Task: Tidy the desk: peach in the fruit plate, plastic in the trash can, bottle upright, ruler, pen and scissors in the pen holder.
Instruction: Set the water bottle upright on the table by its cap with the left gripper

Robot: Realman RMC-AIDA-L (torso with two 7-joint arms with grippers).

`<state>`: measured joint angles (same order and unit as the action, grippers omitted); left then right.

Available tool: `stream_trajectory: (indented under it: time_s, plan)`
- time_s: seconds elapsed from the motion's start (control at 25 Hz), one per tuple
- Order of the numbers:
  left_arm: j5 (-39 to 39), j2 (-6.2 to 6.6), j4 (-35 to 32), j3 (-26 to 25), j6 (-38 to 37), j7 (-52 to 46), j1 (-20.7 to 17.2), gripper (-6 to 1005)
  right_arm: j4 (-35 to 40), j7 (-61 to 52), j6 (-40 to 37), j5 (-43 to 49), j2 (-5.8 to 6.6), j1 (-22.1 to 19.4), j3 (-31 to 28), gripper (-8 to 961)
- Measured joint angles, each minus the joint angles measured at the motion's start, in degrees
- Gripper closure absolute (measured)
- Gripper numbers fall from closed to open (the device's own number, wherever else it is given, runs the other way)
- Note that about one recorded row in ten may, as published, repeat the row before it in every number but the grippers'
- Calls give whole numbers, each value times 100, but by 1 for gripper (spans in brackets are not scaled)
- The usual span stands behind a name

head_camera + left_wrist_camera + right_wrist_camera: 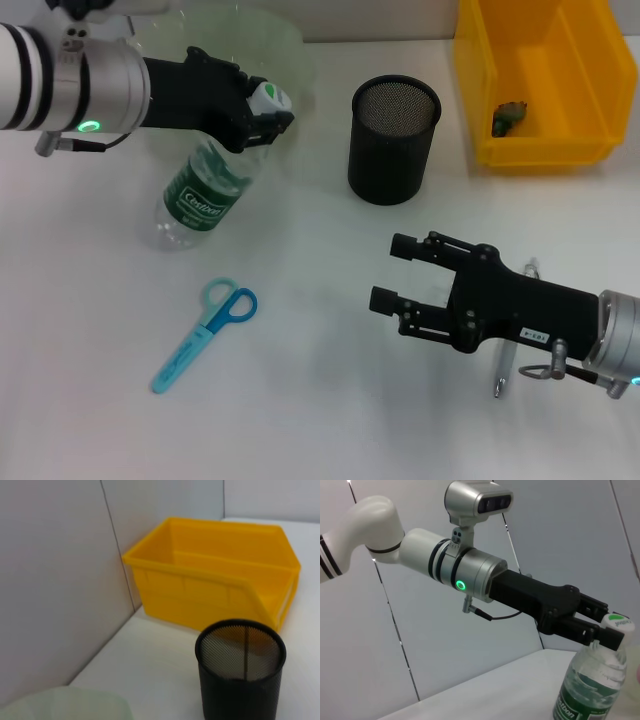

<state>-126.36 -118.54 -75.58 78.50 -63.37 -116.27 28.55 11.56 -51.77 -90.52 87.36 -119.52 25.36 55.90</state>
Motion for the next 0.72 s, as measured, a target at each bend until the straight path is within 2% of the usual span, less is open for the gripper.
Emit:
stream_trajectory:
  time_s: [0.28,0.72]
  plan:
    - [388,-3,-124,-158,-4,32,-199,558,-42,0,37,0,0,22,0,195]
    - [511,-3,-135,-333,21,106,-249,561,-49,0,66,1,0,21,0,194]
